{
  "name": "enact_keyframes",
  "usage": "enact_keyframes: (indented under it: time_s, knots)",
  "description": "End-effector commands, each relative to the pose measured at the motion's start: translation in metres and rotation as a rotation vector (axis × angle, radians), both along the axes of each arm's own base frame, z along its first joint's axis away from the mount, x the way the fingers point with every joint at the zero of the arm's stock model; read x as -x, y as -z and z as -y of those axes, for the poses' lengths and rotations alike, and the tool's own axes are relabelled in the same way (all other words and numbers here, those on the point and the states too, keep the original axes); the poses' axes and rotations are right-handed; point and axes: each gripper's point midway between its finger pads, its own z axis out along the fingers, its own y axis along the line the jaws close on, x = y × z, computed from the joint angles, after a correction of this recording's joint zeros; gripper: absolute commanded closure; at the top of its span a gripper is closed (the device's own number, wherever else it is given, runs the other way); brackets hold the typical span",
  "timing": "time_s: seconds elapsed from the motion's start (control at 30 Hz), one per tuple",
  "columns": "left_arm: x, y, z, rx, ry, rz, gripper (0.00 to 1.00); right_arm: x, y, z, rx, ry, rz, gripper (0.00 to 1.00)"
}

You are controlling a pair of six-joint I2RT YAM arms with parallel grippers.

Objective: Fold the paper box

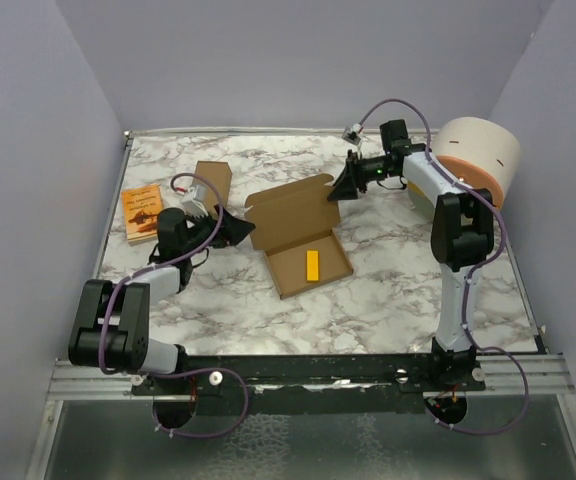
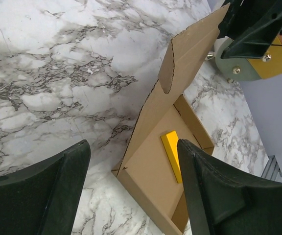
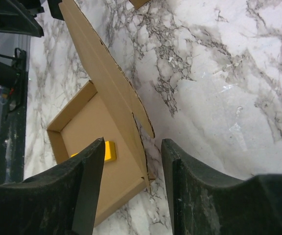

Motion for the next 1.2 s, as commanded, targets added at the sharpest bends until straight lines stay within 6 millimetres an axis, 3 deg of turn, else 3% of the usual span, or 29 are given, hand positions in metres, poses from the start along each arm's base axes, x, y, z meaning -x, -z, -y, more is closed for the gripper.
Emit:
enact_keyframes:
  time_s: [0.0, 0.13, 0.4, 0.6, 0.87, 1.0, 1.17]
  knots:
    - [-0.007, -0.02, 0.007, 0.024, 0.057, 0.081, 0.28, 0.003, -0.005, -0.004, -0.03, -0.03, -0.007, 0.54]
    - [-0.014, -0.018, 0.007, 0.015, 0.064, 0.089, 0.29, 0.005, -0.005, -0.005, -0.036, -0.039, -0.005, 0.59]
    - [-0.021, -0.017, 0.016, 0.046, 0.125, 0.08, 0.54, 0.008, -0.006, -0.006, -0.043, -0.05, -0.004, 0.69]
    - [-0.02, -0.017, 0.017, 0.048, 0.134, 0.082, 0.63, 0.009, -0.007, -0.008, -0.044, -0.059, 0.004, 0.76]
    - [-0.021, -0.022, 0.017, 0.028, 0.137, 0.111, 0.86, 0.015, -0.015, -0.004, -0.027, -0.062, 0.047, 0.98]
    - [-0.023, -0.032, 0.017, -0.028, 0.104, 0.179, 0.98, 0.023, -0.026, -0.002, -0.014, -0.043, 0.088, 0.99]
    - [-0.029, -0.041, 0.028, -0.202, 0.004, 0.25, 1.0, 0.029, -0.045, 0.005, 0.02, 0.109, 0.176, 0.99]
